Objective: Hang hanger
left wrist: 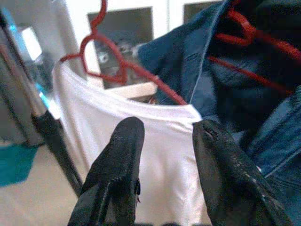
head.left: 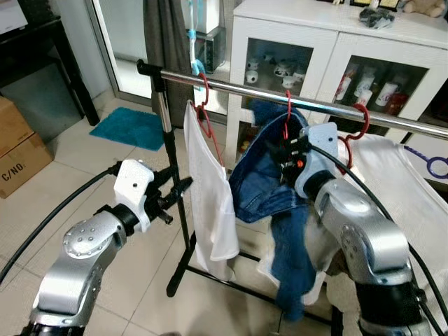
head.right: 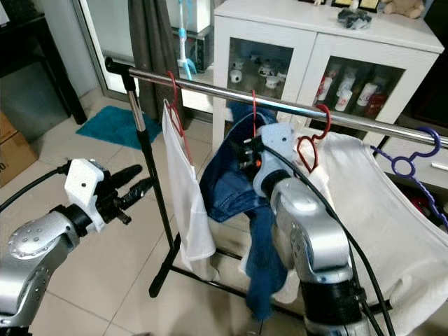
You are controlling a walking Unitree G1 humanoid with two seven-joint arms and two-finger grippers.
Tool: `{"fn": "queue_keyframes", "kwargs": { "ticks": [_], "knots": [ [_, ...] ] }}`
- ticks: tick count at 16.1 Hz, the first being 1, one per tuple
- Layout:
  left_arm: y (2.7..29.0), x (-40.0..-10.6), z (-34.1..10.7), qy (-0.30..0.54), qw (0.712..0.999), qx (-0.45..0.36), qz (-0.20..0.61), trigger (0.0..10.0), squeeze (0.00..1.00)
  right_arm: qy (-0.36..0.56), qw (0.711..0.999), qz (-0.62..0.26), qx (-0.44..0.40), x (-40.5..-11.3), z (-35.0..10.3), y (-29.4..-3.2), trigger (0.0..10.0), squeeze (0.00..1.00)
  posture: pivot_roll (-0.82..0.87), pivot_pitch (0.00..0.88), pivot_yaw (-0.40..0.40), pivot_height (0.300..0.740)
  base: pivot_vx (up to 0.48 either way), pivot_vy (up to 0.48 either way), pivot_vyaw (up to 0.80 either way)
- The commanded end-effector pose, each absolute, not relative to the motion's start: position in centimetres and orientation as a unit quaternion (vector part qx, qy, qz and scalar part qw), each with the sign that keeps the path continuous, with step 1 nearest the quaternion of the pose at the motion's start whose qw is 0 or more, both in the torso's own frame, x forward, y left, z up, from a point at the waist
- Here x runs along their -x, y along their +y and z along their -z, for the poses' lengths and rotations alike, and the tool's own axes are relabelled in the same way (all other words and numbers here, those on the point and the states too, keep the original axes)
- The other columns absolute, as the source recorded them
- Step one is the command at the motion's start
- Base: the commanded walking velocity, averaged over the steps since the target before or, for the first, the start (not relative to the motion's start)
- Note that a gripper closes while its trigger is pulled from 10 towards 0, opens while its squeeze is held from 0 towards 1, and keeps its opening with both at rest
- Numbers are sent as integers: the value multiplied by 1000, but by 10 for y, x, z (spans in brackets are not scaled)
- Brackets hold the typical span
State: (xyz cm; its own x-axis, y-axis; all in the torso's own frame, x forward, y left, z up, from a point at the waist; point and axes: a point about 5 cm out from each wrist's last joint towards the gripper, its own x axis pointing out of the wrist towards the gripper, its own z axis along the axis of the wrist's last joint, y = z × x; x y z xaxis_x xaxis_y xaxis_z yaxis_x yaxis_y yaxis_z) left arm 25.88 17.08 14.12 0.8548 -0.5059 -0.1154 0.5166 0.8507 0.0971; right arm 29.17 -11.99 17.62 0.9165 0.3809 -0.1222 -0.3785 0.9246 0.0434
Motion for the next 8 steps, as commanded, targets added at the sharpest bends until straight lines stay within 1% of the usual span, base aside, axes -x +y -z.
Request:
{"fn": "queue_keyframes", "kwargs": {
  "ticks": [1,2,3,5,7,8],
  "knots": [
    [174,-261,-142,45,970,-70,230,10000,0,70,976,-204,-11,-283,-177,-119,10000,0,34,0,-6,740,0,0,0],
    [174,-261,-143,38,976,-70,204,10000,0,82,976,-200,-18,-277,-171,-121,10000,0,34,0,-7,740,0,0,0],
    [174,-259,-145,30,979,-60,195,10000,0,73,978,-194,-18,-272,-170,-122,10000,0,33,0,-6,740,0,0,0],
    [175,-252,-151,0,985,-57,164,10000,0,32,986,-162,-21,-259,-169,-128,10000,0,27,0,-3,740,0,0,0],
    [172,-246,-151,-4,986,-58,158,10000,0,30,991,-125,-38,-249,-160,-140,10000,0,26,0,1,740,0,0,0],
    [171,-243,-148,3,985,-60,160,10000,0,20,993,-115,-34,-246,-159,-144,10000,0,27,0,2,740,0,0,0]
  ]
}}
